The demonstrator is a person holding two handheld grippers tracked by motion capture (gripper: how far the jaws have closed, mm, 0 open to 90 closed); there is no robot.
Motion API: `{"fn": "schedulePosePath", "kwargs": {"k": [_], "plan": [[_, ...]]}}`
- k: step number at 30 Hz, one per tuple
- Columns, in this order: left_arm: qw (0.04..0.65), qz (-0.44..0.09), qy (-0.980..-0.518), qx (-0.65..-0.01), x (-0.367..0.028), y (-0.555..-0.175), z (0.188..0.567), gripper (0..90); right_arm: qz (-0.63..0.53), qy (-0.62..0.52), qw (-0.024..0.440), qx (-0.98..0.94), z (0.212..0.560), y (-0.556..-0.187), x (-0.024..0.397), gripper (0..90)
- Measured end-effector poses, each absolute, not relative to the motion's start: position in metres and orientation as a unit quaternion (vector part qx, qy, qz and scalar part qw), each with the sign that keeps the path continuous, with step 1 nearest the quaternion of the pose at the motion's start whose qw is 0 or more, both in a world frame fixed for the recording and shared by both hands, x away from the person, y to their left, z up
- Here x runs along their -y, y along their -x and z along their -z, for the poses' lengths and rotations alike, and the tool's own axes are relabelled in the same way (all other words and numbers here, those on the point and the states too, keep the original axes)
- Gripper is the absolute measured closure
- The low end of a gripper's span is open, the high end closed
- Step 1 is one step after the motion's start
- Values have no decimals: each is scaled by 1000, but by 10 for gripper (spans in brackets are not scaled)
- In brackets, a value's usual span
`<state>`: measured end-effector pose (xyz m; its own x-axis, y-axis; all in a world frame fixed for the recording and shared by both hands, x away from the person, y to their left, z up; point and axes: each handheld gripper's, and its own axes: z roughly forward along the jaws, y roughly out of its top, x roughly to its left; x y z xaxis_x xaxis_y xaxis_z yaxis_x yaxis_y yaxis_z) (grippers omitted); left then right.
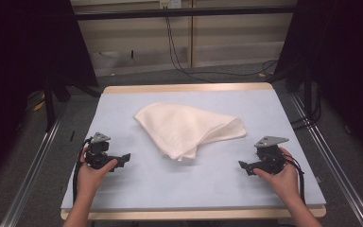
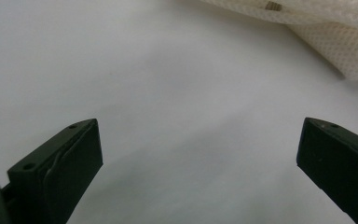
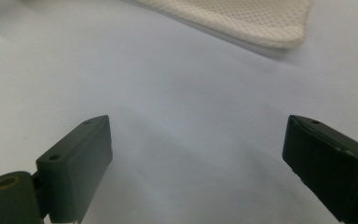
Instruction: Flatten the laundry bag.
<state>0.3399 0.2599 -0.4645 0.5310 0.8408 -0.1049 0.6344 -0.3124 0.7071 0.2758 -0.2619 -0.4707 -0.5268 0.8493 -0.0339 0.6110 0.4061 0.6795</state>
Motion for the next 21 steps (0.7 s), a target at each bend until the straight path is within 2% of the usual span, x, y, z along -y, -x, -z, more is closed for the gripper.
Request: {"fn": "schedulePosePath", "kwargs": {"k": [11, 21], "plan": [[367, -126, -806, -447, -252, -340, 462, 11, -329, -421, 169, -828, 461, -284, 237, 94], [374, -105, -816, -427, -224, -342, 462, 39, -352, -366, 151, -848, 453, -296, 202, 204]]}}
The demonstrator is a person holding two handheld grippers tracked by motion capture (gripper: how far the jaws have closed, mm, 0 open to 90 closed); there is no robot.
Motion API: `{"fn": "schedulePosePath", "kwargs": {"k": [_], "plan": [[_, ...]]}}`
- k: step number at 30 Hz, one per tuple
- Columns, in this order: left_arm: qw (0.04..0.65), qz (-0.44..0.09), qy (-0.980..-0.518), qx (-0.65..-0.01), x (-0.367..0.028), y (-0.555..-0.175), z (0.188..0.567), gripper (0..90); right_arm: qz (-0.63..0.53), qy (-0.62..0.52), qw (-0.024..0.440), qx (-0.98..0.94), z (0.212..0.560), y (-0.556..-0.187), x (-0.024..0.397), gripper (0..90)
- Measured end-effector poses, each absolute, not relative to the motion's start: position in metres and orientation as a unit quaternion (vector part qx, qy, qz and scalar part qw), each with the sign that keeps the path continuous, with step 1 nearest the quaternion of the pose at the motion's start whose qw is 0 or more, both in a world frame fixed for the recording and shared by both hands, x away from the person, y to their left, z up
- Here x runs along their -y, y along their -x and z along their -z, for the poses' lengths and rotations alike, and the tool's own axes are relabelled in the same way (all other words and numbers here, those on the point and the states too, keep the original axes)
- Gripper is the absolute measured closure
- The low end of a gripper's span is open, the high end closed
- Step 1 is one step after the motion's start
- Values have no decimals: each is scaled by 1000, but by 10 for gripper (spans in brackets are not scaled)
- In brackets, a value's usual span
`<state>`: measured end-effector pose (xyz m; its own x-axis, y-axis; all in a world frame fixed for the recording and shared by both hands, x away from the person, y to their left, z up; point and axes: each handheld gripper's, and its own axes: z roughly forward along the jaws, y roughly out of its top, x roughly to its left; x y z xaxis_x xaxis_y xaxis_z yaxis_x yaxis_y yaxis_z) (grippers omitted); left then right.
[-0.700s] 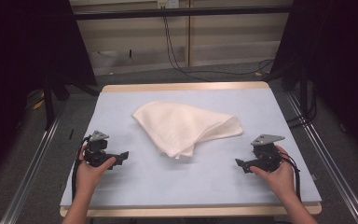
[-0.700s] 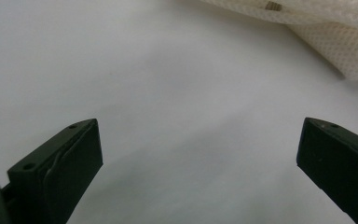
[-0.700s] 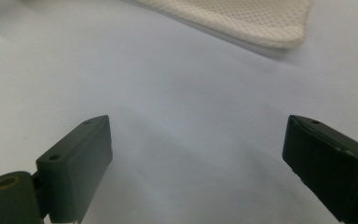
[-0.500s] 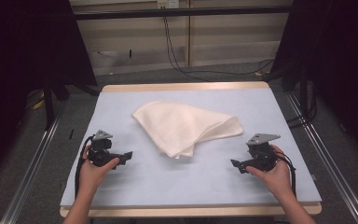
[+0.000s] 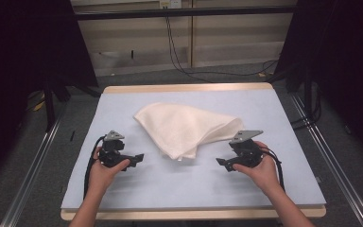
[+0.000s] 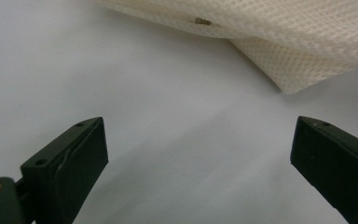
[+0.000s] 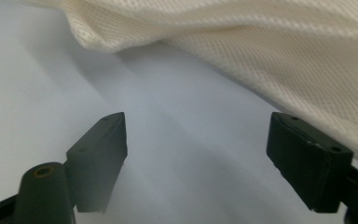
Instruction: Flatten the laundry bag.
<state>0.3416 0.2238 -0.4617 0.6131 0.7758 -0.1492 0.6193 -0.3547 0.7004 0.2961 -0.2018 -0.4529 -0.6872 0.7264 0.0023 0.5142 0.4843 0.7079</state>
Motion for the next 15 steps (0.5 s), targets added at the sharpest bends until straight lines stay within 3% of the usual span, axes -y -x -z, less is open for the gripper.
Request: {"fn": "schedulePosePath", "kwargs": {"k": [4, 7, 11, 12, 15], "plan": [[368, -100, -823, -420, -212, -343, 464, 69, -367, -347, 141, -852, 450, -298, 190, 236], [367, -99, -826, -416, -206, -344, 464, 176, -368, -332, 142, -857, 449, -299, 180, 251], [380, -92, -823, -413, -200, -347, 462, 253, -368, -325, 146, -859, 448, -299, 175, 268], [381, -87, -824, -410, -198, -348, 462, 324, -369, -321, 144, -860, 447, -299, 172, 268], [386, -79, -825, -405, -190, -348, 461, 381, -373, -312, 149, -861, 446, -299, 168, 268]]}}
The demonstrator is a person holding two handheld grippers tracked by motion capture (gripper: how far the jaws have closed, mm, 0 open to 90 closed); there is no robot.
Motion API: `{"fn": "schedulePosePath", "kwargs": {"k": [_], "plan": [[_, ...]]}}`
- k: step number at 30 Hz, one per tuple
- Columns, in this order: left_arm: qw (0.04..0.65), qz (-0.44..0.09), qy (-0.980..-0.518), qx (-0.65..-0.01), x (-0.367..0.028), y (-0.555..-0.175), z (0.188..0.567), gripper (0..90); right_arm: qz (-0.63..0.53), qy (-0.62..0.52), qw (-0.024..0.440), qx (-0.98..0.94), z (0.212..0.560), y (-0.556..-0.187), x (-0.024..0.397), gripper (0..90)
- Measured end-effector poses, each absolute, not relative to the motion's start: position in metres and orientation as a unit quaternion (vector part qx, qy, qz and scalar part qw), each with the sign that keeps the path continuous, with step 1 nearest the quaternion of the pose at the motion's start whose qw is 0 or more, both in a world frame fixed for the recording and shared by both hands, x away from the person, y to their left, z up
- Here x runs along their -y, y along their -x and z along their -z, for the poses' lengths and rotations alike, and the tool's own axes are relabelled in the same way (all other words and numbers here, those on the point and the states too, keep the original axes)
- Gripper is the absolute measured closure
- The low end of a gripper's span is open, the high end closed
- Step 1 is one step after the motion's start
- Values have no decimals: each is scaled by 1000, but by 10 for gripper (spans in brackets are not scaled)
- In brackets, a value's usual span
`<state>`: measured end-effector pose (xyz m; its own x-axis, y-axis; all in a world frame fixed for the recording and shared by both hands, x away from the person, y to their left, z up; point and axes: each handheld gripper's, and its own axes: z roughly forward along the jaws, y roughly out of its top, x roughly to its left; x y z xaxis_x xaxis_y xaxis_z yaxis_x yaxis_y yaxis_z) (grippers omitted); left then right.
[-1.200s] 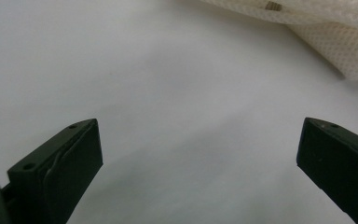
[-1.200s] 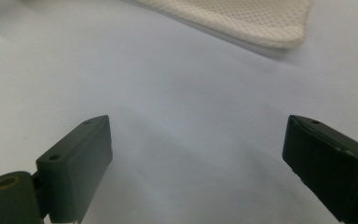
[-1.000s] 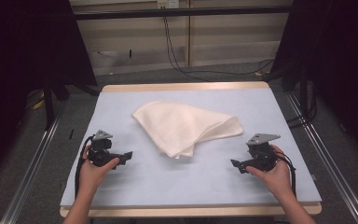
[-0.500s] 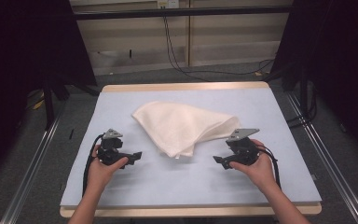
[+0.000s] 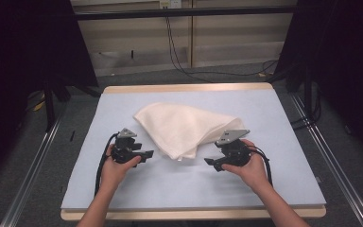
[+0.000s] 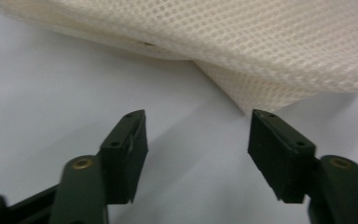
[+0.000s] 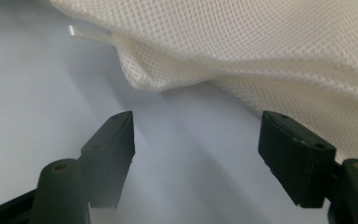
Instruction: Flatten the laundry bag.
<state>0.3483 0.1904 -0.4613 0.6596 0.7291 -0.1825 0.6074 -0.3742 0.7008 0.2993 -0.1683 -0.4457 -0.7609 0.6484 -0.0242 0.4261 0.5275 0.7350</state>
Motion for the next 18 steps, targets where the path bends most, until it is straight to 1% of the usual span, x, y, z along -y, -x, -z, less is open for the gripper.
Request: {"fn": "schedulePosePath", "kwargs": {"k": [1, 3, 5, 10, 12, 13, 14, 15, 18], "plan": [[388, -77, -825, -403, -188, -349, 461, 411, -376, -309, 147, -861, 445, -300, 166, 269], [388, -78, -828, -397, -184, -349, 461, 442, -376, -300, 145, -864, 444, -301, 162, 264], [392, -73, -829, -392, -178, -350, 460, 449, -374, -296, 146, -867, 443, -302, 156, 251], [406, -65, -825, -387, -166, -353, 458, 460, -378, -278, 138, -872, 443, -305, 144, 262], [404, -62, -829, -381, -163, -353, 457, 460, -380, -275, 136, -873, 444, -305, 140, 288], [407, -61, -828, -380, -162, -353, 457, 462, -383, -270, 129, -874, 444, -305, 137, 304], [410, -60, -827, -381, -160, -354, 457, 470, -383, -260, 128, -877, 447, -305, 133, 340], [410, -60, -827, -381, -160, -354, 457, 474, -383, -260, 128, -877, 447, -305, 133, 340], [413, -62, -824, -383, -159, -354, 456, 479, -377, -249, 128, -883, 450, -305, 126, 376]]}}
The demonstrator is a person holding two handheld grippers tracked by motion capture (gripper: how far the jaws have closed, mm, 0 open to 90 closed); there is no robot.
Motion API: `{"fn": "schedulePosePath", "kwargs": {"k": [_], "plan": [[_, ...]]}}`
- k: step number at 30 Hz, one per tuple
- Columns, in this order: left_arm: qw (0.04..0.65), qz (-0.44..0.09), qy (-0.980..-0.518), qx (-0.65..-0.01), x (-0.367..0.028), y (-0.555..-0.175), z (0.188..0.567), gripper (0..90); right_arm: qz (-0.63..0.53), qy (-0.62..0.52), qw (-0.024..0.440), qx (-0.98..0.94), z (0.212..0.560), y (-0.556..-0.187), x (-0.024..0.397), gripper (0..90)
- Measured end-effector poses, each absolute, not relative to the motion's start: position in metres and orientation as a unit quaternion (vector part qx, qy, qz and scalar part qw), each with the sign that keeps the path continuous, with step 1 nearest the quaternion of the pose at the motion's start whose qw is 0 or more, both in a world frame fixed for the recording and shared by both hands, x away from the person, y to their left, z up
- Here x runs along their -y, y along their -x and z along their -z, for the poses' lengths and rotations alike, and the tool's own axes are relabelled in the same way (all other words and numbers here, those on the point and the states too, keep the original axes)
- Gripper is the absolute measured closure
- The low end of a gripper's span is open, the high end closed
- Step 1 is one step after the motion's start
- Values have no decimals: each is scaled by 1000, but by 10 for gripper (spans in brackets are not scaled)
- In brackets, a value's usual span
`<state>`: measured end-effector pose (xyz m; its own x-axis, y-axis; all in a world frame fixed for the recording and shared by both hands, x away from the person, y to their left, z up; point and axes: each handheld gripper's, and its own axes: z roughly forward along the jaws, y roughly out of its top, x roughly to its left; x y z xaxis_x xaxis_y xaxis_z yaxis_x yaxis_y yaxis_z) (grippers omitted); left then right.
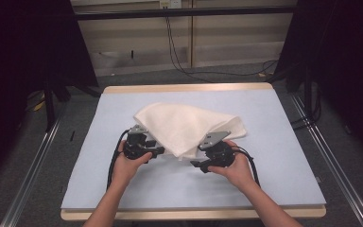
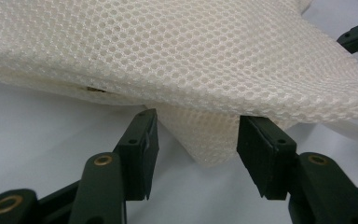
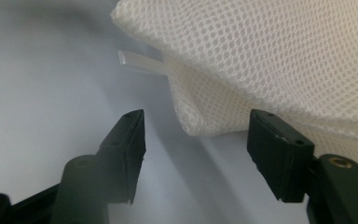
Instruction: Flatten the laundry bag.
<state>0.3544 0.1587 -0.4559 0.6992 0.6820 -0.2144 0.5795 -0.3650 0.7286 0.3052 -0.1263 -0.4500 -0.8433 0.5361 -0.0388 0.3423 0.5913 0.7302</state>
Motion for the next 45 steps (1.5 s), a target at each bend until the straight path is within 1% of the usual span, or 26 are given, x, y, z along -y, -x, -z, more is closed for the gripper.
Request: {"fn": "schedulePosePath", "kwargs": {"k": [1, 3, 4, 6, 7, 9, 14, 16, 18, 22, 24, 26, 29, 31, 40, 41, 42, 43, 44, 45], "plan": [[417, -60, -820, -387, -158, -354, 456, 479, -376, -245, 134, -883, 451, -306, 124, 409], [417, -62, -820, -386, -158, -355, 456, 483, -376, -242, 137, -884, 452, -306, 121, 446], [417, -62, -821, -387, -158, -355, 456, 491, -381, -237, 137, -883, 453, -307, 119, 522], [417, -60, -820, -387, -158, -354, 456, 499, -384, -235, 138, -882, 453, -307, 118, 536], [414, -60, -824, -382, -158, -354, 455, 500, -387, -236, 141, -880, 453, -307, 118, 528], [417, -59, -823, -382, -158, -353, 454, 505, -392, -240, 140, -877, 451, -306, 117, 484], [422, -59, -818, -386, -159, -353, 453, 534, -380, -246, 152, -879, 446, -305, 124, 461], [421, -59, -820, -383, -157, -353, 452, 547, -382, -247, 146, -879, 443, -307, 125, 479], [423, -54, -820, -381, -155, -353, 452, 551, -380, -246, 145, -880, 443, -307, 125, 480], [427, -51, -820, -378, -148, -355, 449, 556, -381, -230, 136, -885, 452, -307, 112, 496], [425, -51, -823, -373, -146, -356, 447, 561, -386, -228, 140, -883, 455, -308, 106, 568], [430, -49, -821, -372, -144, -357, 444, 561, -386, -230, 147, -881, 458, -310, 102, 679], [433, -47, -820, -371, -142, -357, 442, 559, -375, -232, 151, -885, 463, -312, 98, 803], [430, -48, -822, -369, -143, -358, 440, 559, -376, -231, 152, -885, 464, -312, 99, 843], [426, -52, -821, -377, -140, -367, 442, 568, -377, -218, 140, -889, 464, -300, 116, 853], [424, -53, -822, -377, -140, -367, 442, 564, -378, -219, 137, -889, 464, -297, 121, 853], [422, -53, -822, -378, -140, -366, 442, 540, -378, -219, 138, -889, 463, -293, 127, 852], [419, -52, -824, -379, -140, -366, 442, 540, -378, -219, 138, -889, 463, -293, 127, 852], [415, -53, -827, -376, -140, -364, 443, 517, -382, -220, 135, -888, 464, -289, 134, 853], [413, -49, -829, -374, -140, -363, 444, 517, -382, -220, 135, -888, 464, -289, 134, 853]]}}
